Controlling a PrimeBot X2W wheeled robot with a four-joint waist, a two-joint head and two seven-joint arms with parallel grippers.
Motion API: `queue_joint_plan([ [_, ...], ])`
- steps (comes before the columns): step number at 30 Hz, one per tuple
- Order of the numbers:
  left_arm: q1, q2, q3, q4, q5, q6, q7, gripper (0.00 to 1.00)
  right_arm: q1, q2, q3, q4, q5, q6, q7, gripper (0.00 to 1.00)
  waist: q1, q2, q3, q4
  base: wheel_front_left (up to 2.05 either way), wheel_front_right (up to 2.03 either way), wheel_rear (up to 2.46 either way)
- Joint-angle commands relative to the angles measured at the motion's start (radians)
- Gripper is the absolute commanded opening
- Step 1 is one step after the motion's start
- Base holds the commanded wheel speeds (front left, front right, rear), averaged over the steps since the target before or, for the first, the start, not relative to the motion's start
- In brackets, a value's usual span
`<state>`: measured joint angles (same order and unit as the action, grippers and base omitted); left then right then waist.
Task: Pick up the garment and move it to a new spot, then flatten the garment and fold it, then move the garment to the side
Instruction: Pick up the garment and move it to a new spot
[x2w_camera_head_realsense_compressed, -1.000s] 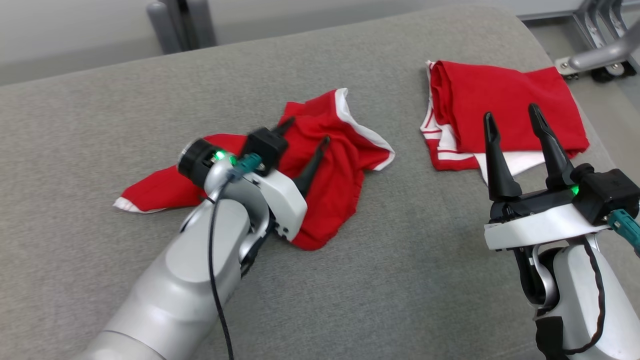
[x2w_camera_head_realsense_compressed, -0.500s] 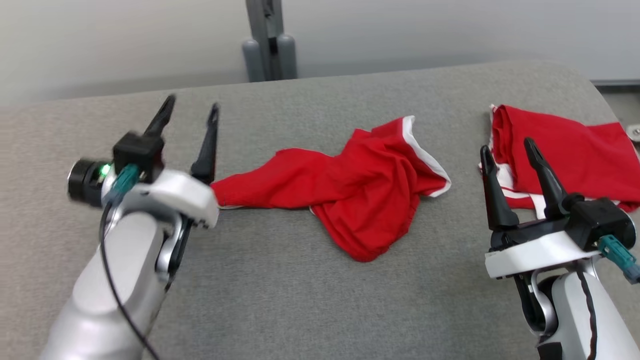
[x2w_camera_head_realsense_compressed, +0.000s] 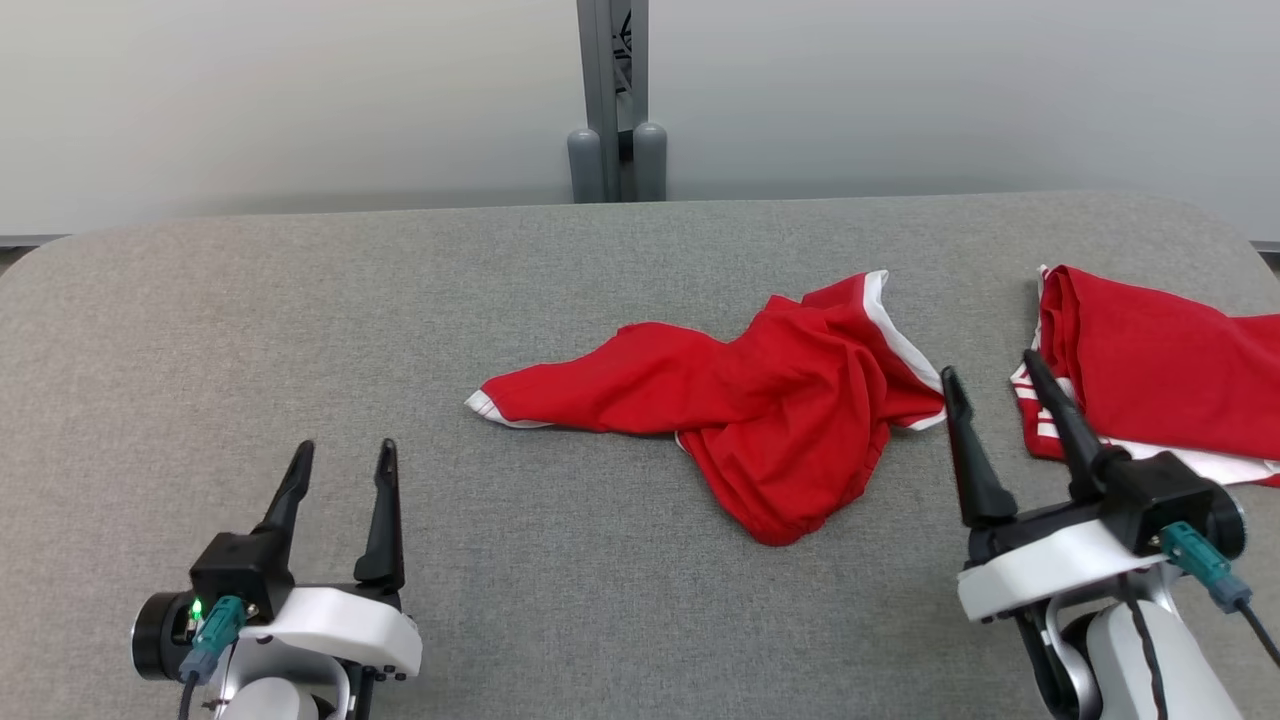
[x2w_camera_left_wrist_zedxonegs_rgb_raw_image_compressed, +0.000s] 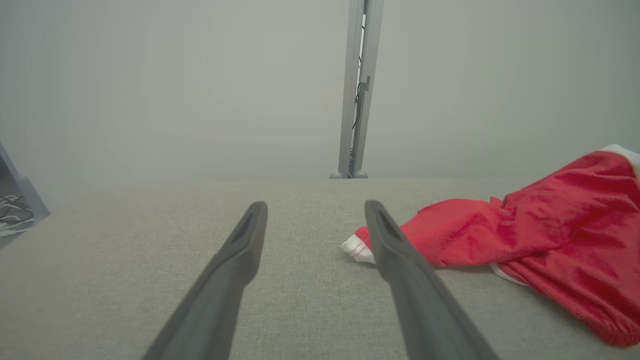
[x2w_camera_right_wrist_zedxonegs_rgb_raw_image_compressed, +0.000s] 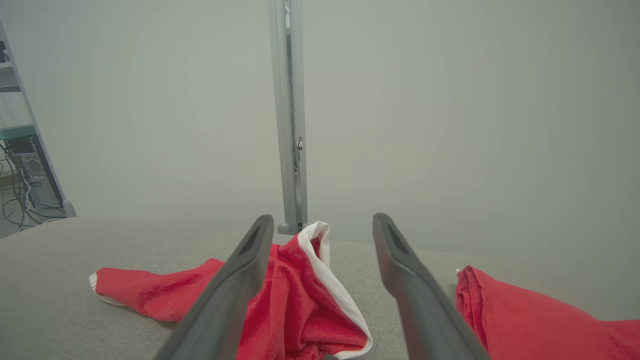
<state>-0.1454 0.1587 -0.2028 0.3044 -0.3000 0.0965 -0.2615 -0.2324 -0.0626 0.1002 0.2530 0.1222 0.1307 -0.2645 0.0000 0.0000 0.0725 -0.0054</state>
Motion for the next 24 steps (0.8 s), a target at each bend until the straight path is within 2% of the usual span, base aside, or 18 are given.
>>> queue_joint_plan([
  [1, 0.017, -0.027, 0.039, -0.015, 0.004, -0.020, -0.002, 1.00, 0.019, -0.005, 0.012, 0.008, 0.001, 0.000, -0.001, 1.00, 0.0000, 0.0000, -0.002, 0.003, 0.00, 0.00, 0.00],
  [5, 0.038, -0.062, 0.085, -0.015, 0.048, -0.061, -0.002, 1.00, 0.034, -0.004, 0.034, 0.013, 0.010, 0.000, -0.001, 1.00, 0.0000, 0.0000, -0.005, 0.015, 0.00, 0.00, 0.00],
  [9, 0.014, -0.079, 0.116, -0.001, 0.083, -0.093, -0.002, 1.00, 0.040, -0.014, 0.100, 0.026, 0.012, 0.000, -0.001, 1.00, 0.0000, 0.0000, -0.002, 0.027, 0.00, 0.00, 0.00],
  [18, 0.009, -0.099, 0.151, 0.019, 0.117, -0.130, -0.002, 1.00, 0.013, -0.027, 0.257, 0.096, 0.025, 0.000, -0.001, 1.00, 0.0000, 0.0000, 0.013, 0.063, 0.00, 0.00, 0.00],
  [24, -0.008, -0.106, 0.135, 0.042, 0.125, -0.146, -0.002, 1.00, -0.037, -0.041, 0.291, 0.206, -0.006, 0.000, -0.001, 1.00, 0.0000, 0.0000, 0.035, 0.121, 0.00, 0.00, 0.00],
])
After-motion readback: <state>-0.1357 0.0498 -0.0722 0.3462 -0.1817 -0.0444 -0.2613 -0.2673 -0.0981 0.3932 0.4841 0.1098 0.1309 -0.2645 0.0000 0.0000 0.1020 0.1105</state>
